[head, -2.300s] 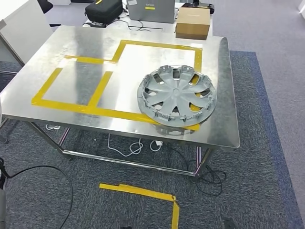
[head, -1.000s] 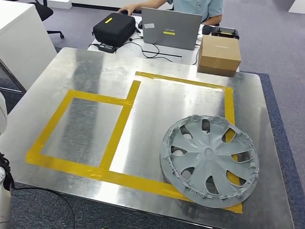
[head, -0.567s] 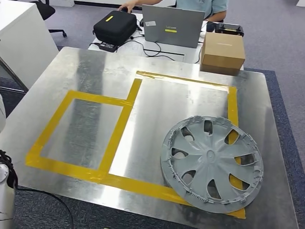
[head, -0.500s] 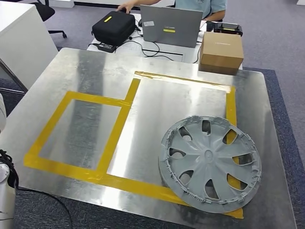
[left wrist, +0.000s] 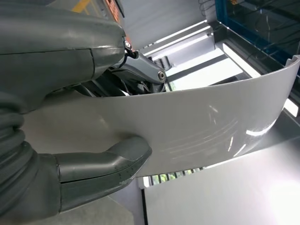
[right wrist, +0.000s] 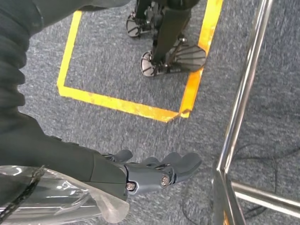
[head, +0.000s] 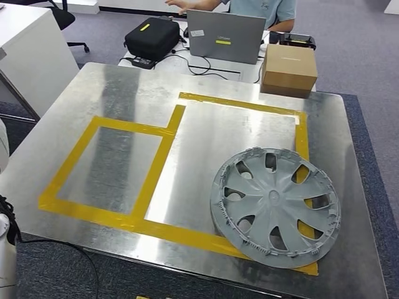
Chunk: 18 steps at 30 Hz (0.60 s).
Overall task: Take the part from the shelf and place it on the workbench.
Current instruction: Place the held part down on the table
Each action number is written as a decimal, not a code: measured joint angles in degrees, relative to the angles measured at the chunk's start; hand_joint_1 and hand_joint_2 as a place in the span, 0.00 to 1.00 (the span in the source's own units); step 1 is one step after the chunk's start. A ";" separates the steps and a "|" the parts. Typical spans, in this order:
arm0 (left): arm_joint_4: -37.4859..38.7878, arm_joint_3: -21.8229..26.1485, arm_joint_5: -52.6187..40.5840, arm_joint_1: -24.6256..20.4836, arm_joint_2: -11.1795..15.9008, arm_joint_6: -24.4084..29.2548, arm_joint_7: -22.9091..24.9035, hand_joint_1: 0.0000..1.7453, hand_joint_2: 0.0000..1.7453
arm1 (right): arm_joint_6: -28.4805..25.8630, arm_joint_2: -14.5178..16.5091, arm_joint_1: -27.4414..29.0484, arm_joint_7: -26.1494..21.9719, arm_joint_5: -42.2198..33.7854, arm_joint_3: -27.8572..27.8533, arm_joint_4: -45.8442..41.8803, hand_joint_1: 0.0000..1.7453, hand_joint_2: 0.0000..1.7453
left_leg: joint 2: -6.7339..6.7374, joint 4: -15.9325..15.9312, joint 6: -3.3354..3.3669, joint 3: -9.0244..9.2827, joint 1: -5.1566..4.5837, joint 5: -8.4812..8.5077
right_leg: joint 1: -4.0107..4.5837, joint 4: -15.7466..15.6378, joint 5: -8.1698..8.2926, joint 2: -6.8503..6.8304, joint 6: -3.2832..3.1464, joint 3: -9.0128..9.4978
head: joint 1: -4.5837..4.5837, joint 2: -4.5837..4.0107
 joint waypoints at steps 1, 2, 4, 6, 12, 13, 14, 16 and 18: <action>0.01 -0.14 -0.09 -0.01 0.07 -0.44 0.19 1.00 1.00 | 0.02 0.01 -0.02 -0.03 0.04 -0.08 0.00 0.00 1.00 | 0.06 -0.20 0.28 -0.07 0.17 0.30 | -0.07 1.94 -1.32 0.01 0.31 -1.00 | 0.10 0.00; 0.02 -0.29 -0.26 0.02 0.12 -0.87 0.37 1.00 1.00 | 0.03 0.01 -0.03 -0.05 0.09 -0.16 0.00 0.00 1.00 | 0.11 -0.27 0.44 -0.22 0.25 0.47 | -0.24 5.16 -3.23 0.01 0.60 -2.53 | 0.19 0.00; 0.10 -0.68 -0.80 0.22 0.23 -2.11 0.87 1.00 1.00 | 0.07 0.03 0.03 -0.08 0.20 -0.32 0.00 0.00 1.00 | 0.14 -0.23 0.54 -0.54 0.28 0.59 | -0.51 13.06 -6.86 -0.02 1.09 -5.89 | 0.30 0.00; 0.23 -1.36 -1.46 0.47 0.42 -4.01 1.68 1.00 1.00 | 0.07 0.01 0.13 -0.12 0.29 -0.51 0.00 0.00 1.00 | 0.14 -0.19 0.50 -0.61 0.32 0.60 | -0.72 15.48 -6.99 -0.05 1.35 -6.57 | 0.32 0.00; 0.31 -3.24 -2.11 0.65 1.61 -8.32 3.41 1.00 1.00 | 0.52 0.00 0.05 -0.62 0.36 -1.05 0.00 0.00 1.00 | 0.05 0.17 -1.00 -0.53 0.18 0.11 | -0.71 -0.50 -1.52 0.04 0.49 2.58 | 0.28 0.00; 0.31 -3.44 -2.22 0.74 1.84 -8.66 3.61 1.00 1.00 | 0.58 -0.01 0.16 -0.66 0.36 -1.14 0.00 0.00 1.00 | 0.03 0.21 -1.27 -0.57 0.22 0.12 | -0.67 -0.58 -1.56 0.08 0.03 2.48 | 0.26 0.00; 0.30 -3.61 -2.33 0.85 2.03 -8.85 3.70 1.00 1.00 | 0.62 -0.01 0.28 -0.68 0.37 -1.20 0.00 0.00 1.00 | 0.03 0.28 -1.58 -0.58 0.30 -0.10 | -0.68 -0.60 -1.56 0.07 -0.40 2.48 | 0.26 0.00; 0.29 -3.84 -2.49 1.01 2.34 -8.98 3.91 1.00 1.00 | 0.63 -0.01 0.38 -0.75 0.42 -1.28 0.00 0.00 1.00 | 0.03 2.74 -2.12 -1.60 0.42 -1.88 | -0.79 -0.81 -1.59 0.04 -1.29 2.64 | 0.19 0.00; 0.29 -3.92 -2.77 1.25 2.50 -8.91 4.14 1.00 1.00 | 0.60 -0.02 0.41 -0.82 0.49 -1.37 0.00 0.00 1.00 | 0.03 9.78 -2.43 -4.96 0.45 -5.27 | -0.76 -0.91 -1.66 0.02 -1.84 2.74 | 0.11 0.00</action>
